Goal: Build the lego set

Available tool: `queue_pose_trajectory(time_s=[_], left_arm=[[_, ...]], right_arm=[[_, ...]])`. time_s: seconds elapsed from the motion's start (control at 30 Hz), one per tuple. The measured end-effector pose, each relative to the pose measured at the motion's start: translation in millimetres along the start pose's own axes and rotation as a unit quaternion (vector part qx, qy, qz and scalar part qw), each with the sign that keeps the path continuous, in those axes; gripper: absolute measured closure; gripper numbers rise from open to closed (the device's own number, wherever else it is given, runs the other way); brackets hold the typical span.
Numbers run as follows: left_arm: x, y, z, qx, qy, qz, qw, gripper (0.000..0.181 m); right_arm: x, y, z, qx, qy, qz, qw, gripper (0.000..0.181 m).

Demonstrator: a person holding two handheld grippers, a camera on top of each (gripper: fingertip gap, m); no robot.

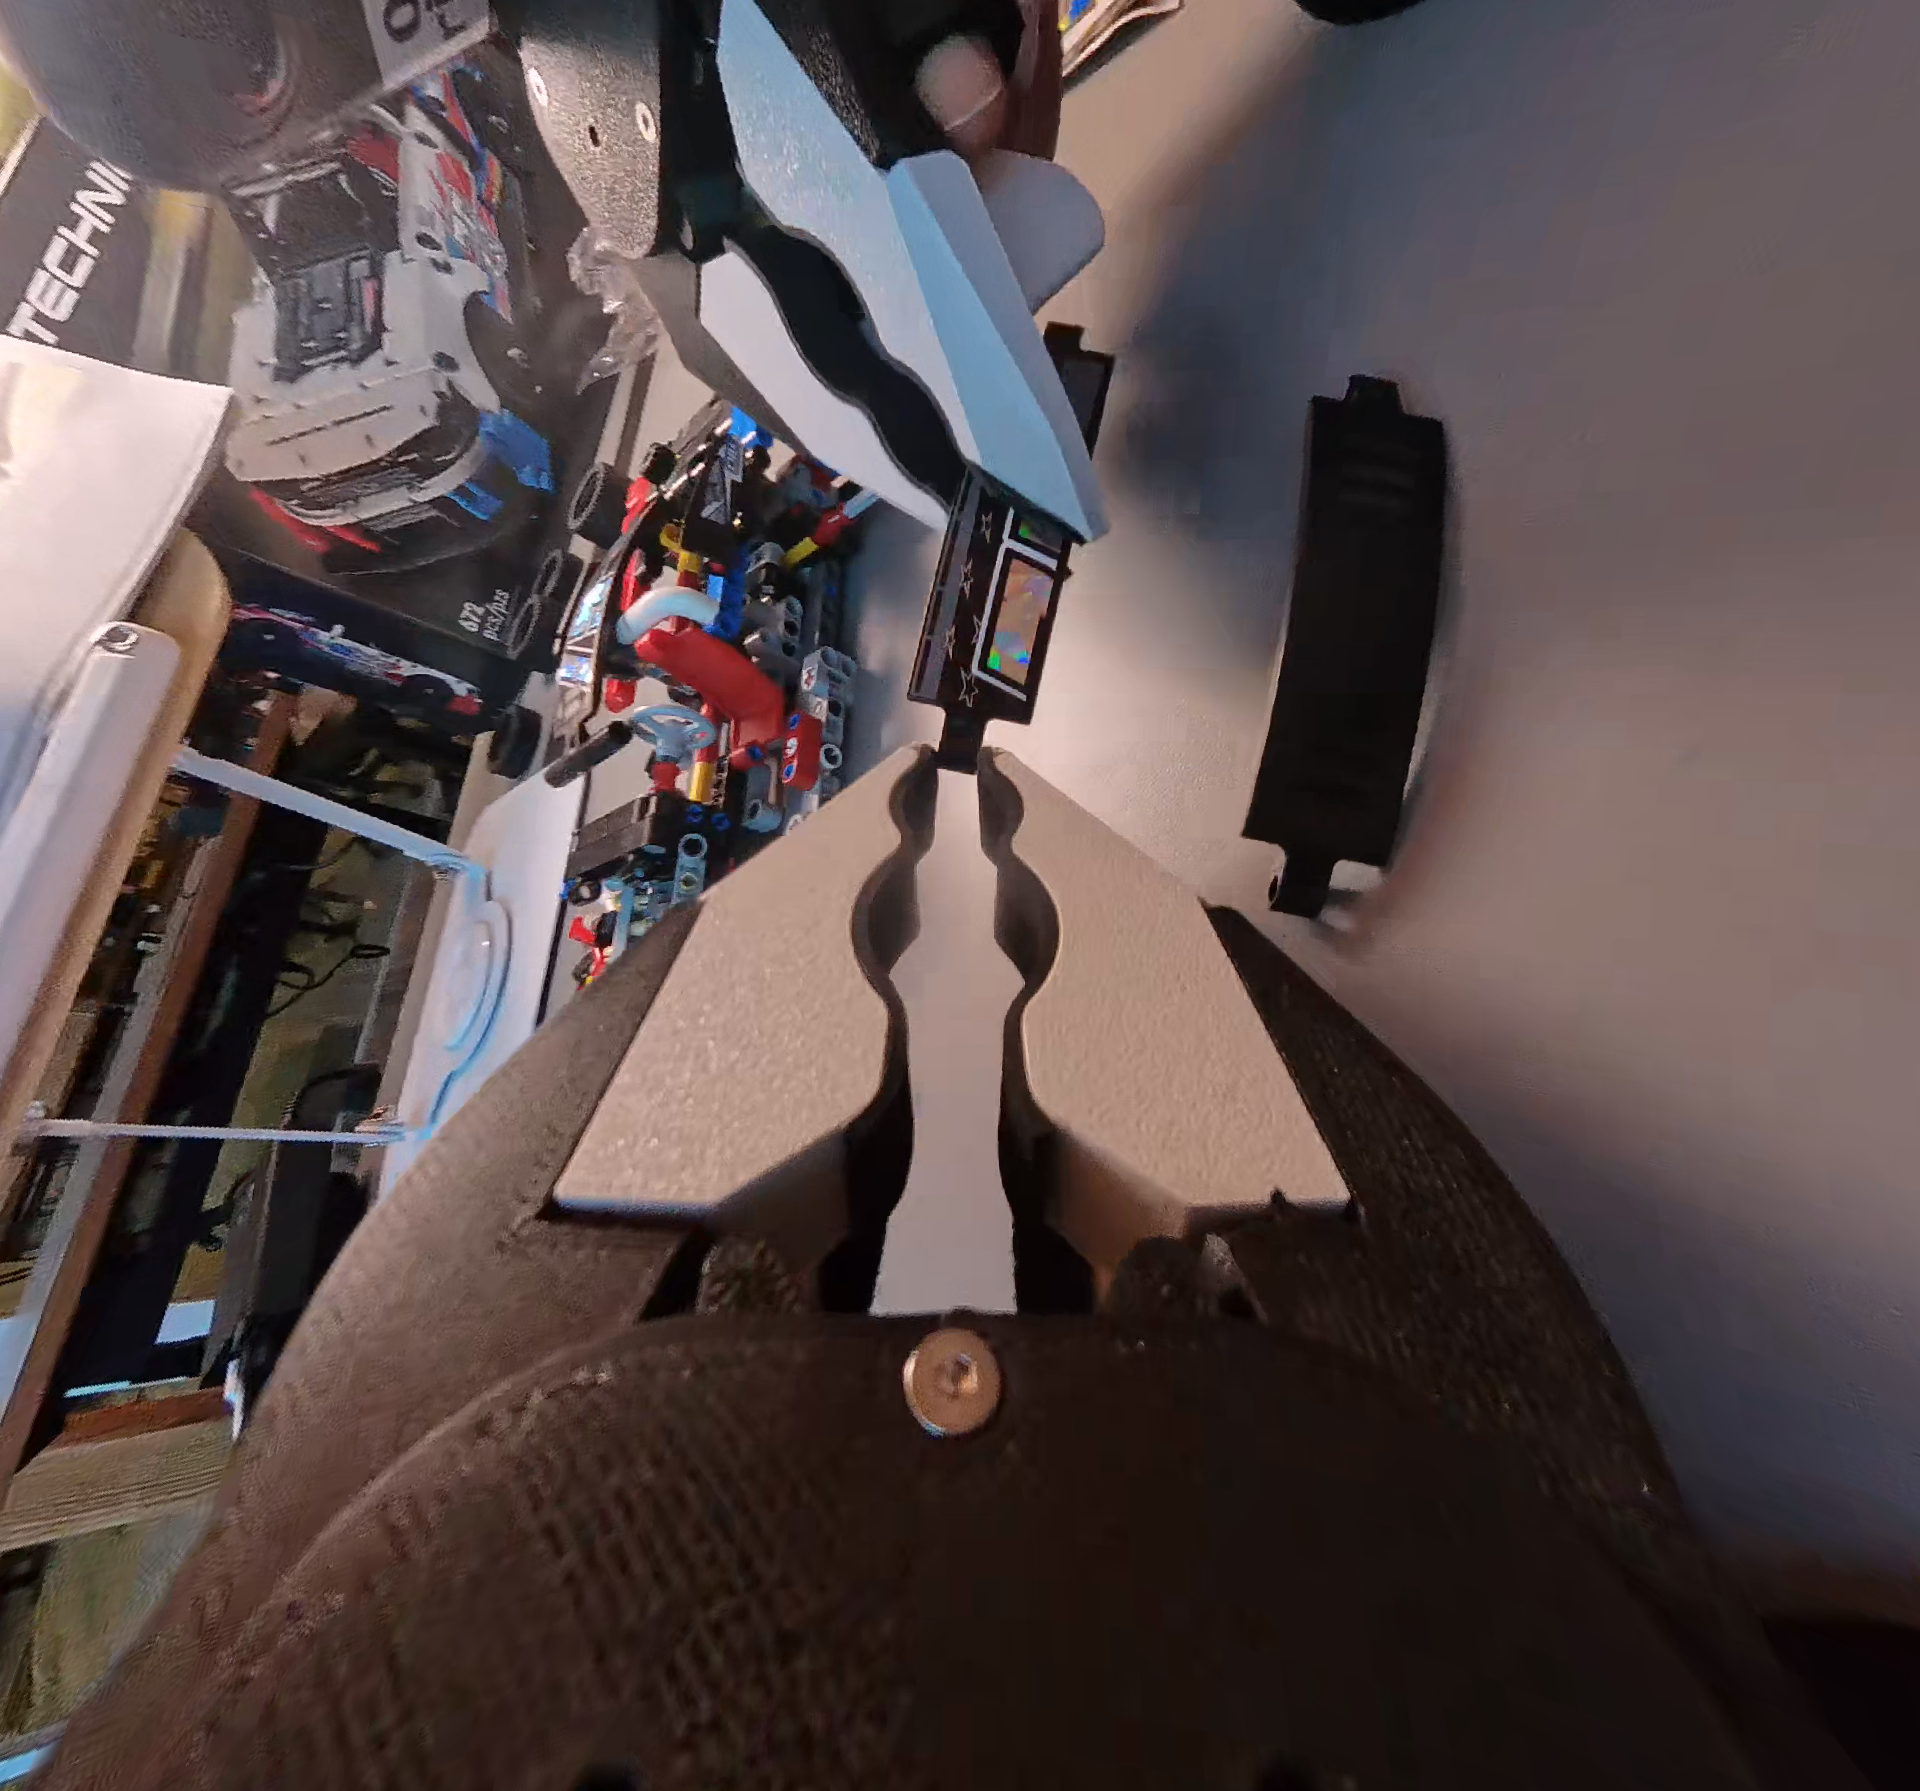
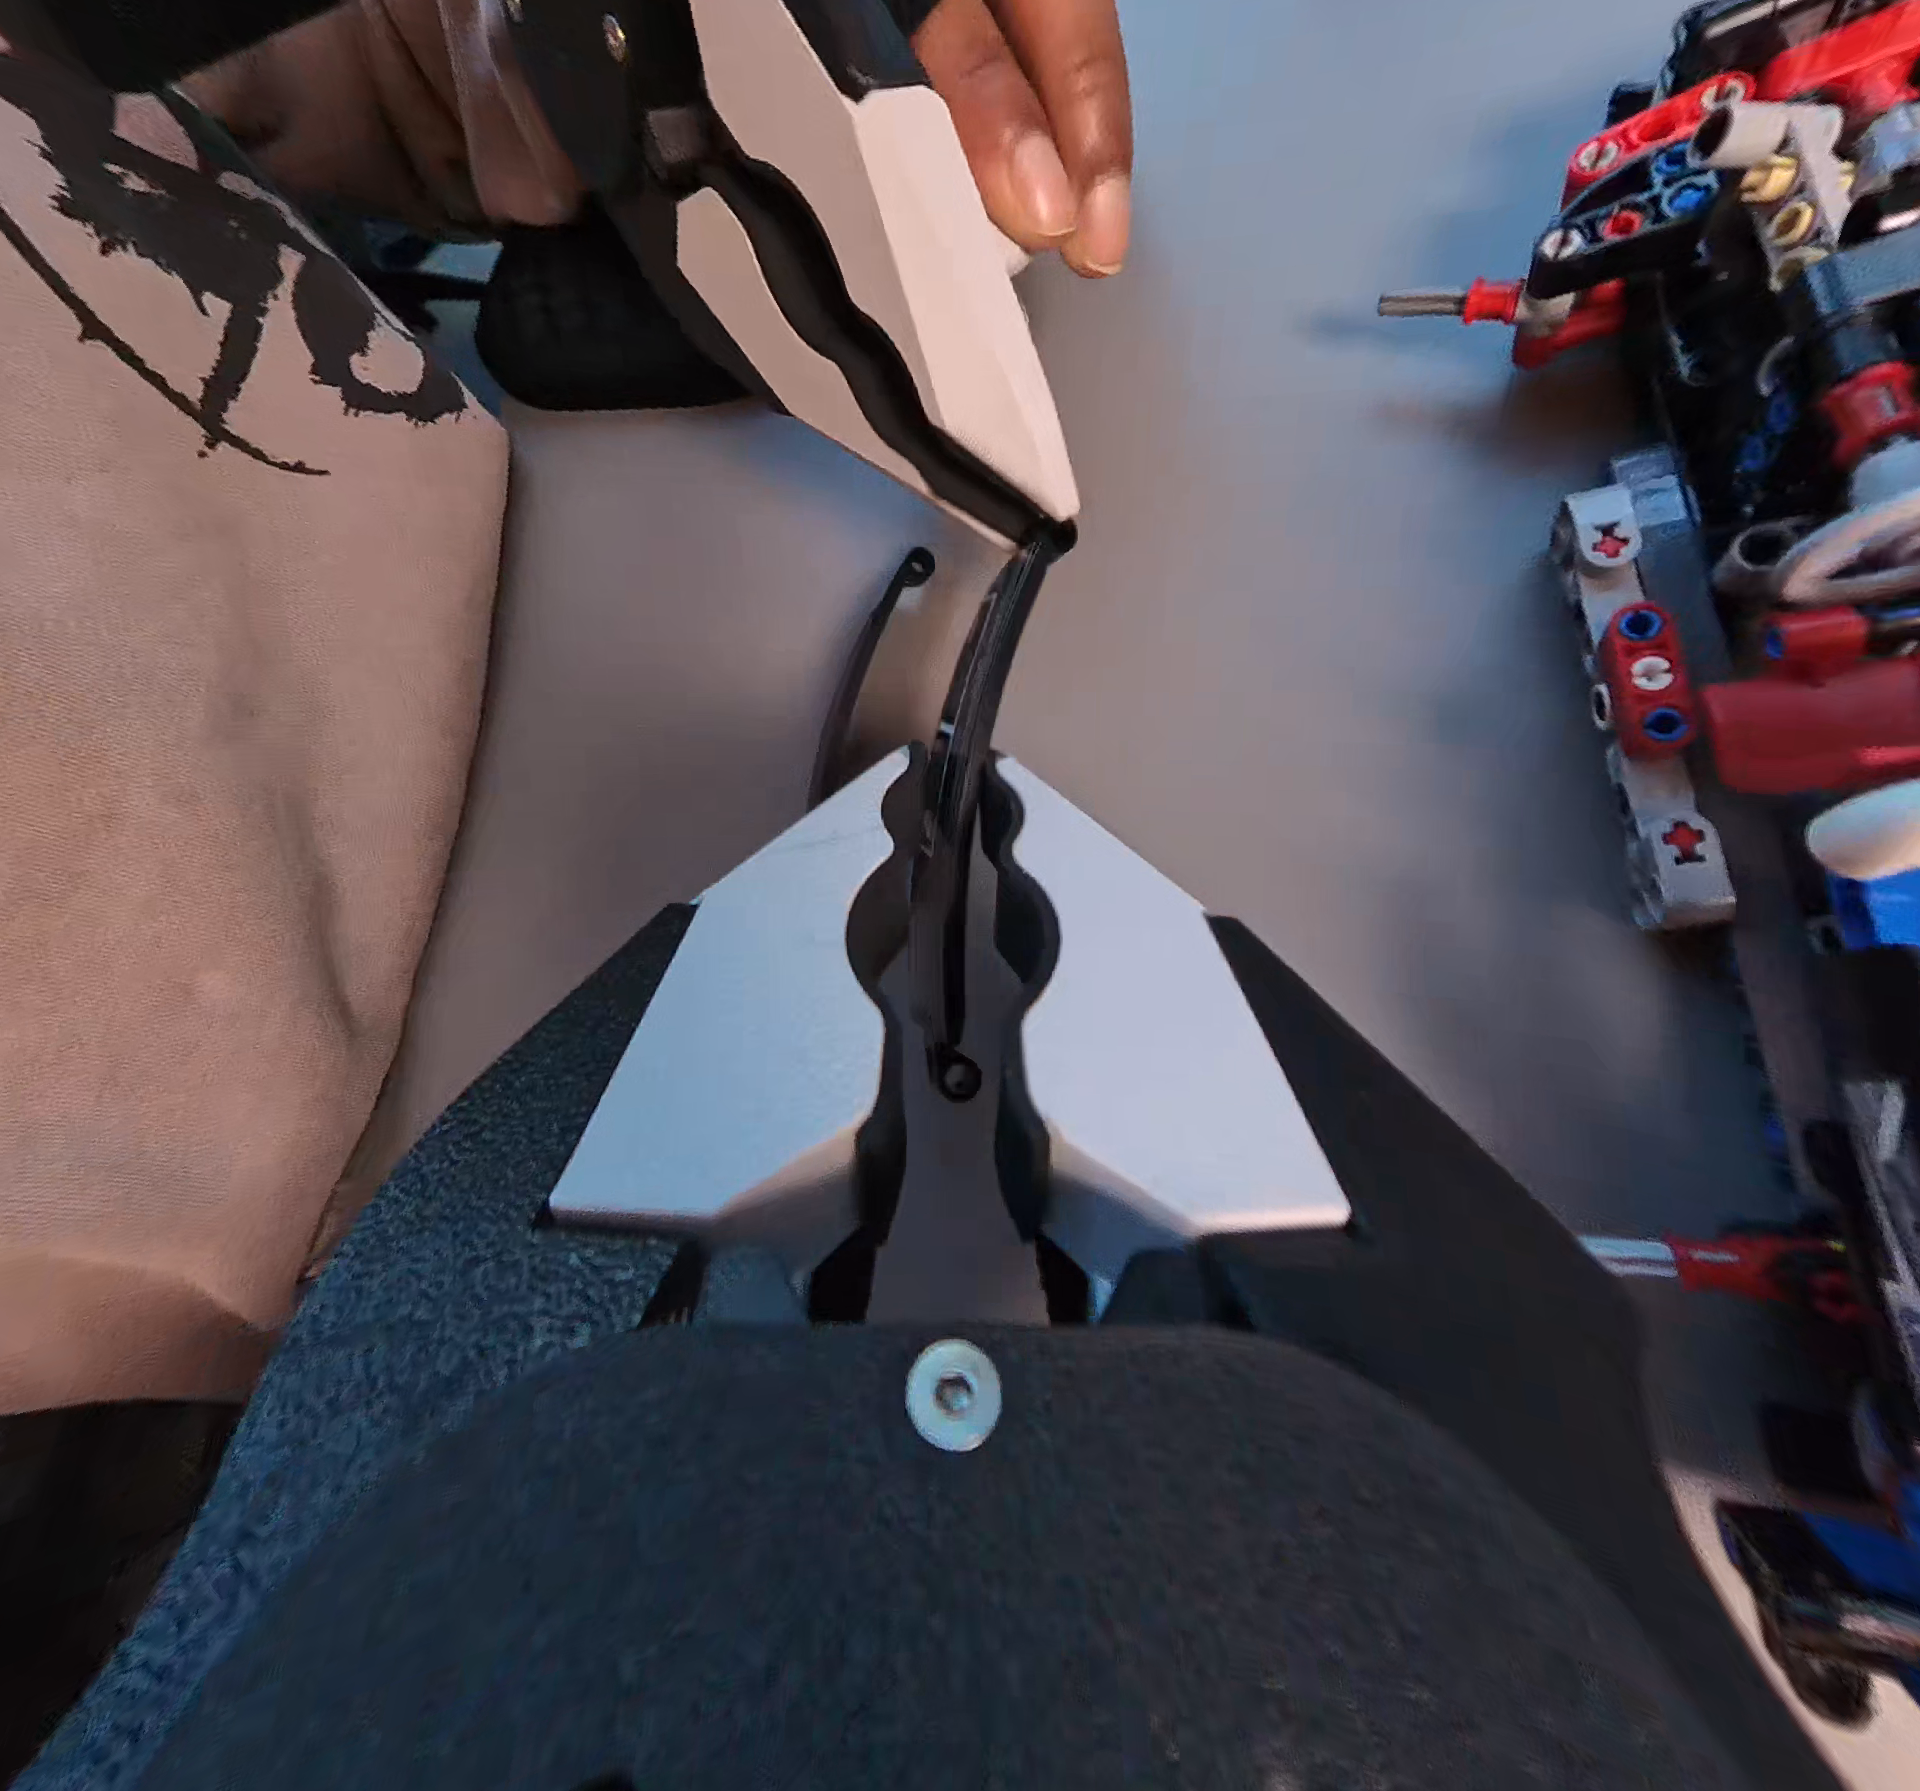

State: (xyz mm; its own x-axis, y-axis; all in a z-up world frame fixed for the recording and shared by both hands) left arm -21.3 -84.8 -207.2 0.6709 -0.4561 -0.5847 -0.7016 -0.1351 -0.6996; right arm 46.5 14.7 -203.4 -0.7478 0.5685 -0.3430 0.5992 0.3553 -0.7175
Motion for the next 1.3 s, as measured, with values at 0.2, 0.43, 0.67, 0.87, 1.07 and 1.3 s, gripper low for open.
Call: queue_pose_trajectory(time_s=[0.2, 0.43, 0.67, 0.87, 1.07, 1.3], left_arm=[[-26, -18, -20, 0.155, 0.146, -0.321, 0.923, 0.132], [-2, -44, -12, 0.107, 0.265, -0.281, 0.916, 0.161], [-13, -54, -11, 0.084, 0.221, -0.299, 0.925, 0.181], [-51, -56, -43, 0.299, 0.198, -0.479, 0.801, 0.181], [-58, -71, -44, 0.364, 0.204, -0.524, 0.743, 0.181], [-47, -80, -47, 0.378, 0.251, -0.545, 0.705, 0.173]], right_arm=[[-20, -8, -10, -0.046, 0.069, -0.153, 0.985, 0.181], [-47, -26, -14, -0.109, 0.088, -0.241, 0.96, 0.181], [-49, -40, -28, -0.13, 0.099, -0.25, 0.954, 0.174], [-40, -73, -103, 0.219, 0.239, -0.127, 0.937, 0.114], [-63, -78, -55, 0.516, 0.084, 0.019, 0.852, 0.143], [-71, -94, -53, 0.479, 0.08, 0.021, 0.874, 0.181]])
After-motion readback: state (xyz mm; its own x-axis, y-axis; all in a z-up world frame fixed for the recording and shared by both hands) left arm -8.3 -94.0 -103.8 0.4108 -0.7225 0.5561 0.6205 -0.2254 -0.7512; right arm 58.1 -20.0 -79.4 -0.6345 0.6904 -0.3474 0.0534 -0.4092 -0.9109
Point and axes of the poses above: each gripper's, where its closed fingertips meet, z out along the fingers, y out of its underside, x = y × z across the jaws, the point moved 6 cm from there along -z, back along the fingers, and after that the axes turned 8 degrees about -z, right-handed, at the moved point
